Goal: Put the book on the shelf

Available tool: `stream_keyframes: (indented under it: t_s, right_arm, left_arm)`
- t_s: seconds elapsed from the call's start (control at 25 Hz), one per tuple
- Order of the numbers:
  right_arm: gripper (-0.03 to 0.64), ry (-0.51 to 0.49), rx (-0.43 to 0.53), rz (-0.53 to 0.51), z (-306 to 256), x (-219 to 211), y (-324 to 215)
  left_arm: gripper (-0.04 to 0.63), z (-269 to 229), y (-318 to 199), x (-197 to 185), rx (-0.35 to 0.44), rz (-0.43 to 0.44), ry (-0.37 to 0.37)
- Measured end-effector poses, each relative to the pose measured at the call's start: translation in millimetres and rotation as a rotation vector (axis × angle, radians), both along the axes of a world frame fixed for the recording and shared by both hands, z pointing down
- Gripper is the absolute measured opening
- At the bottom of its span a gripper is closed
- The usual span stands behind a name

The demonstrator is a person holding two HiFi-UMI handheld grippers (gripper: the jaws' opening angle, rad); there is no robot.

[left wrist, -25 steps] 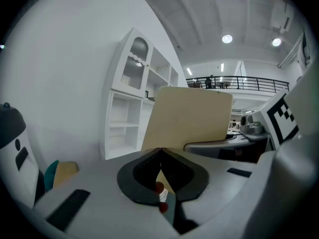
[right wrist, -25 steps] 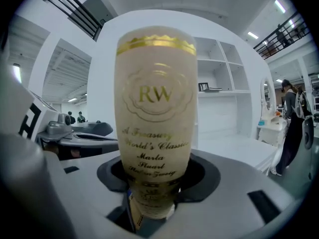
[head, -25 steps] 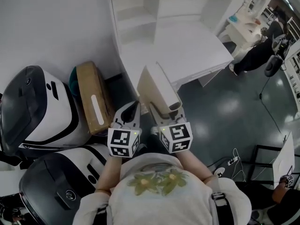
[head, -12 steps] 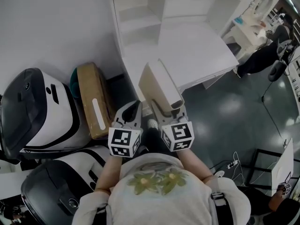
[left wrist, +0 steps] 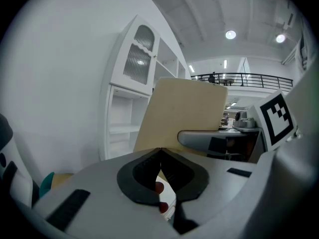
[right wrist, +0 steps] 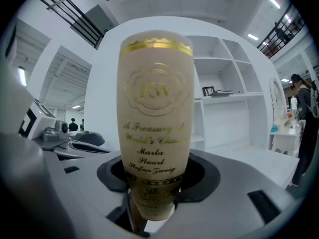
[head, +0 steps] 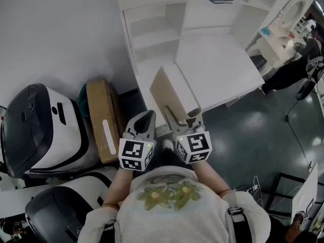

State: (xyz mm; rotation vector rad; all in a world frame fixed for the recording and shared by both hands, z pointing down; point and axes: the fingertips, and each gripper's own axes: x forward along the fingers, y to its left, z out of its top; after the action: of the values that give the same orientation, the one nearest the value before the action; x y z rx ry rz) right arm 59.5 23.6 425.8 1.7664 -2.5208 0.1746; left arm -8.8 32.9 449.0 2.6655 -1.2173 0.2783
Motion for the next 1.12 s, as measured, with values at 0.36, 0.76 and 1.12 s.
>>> stream_keyframes:
  t_s: [0.36, 0.76, 1.12]
  right_arm:
    - [0.238, 0.003, -0.015, -0.07, -3, 9, -70]
    - [0.238, 0.004, -0.007, -0.138, -8, 19, -134]
    - [0.238, 0.022, 0.008, -0.145, -17, 16, -177]
  left_arm:
    - [0.028, -9, -61, 9, 0.014, -0.056, -0.008]
    - [0.028, -8, -117, 19, 0.012, -0.139, -0.002]
    - [0.028, 3, -139, 26, -0.02, -0.173, -0.01]
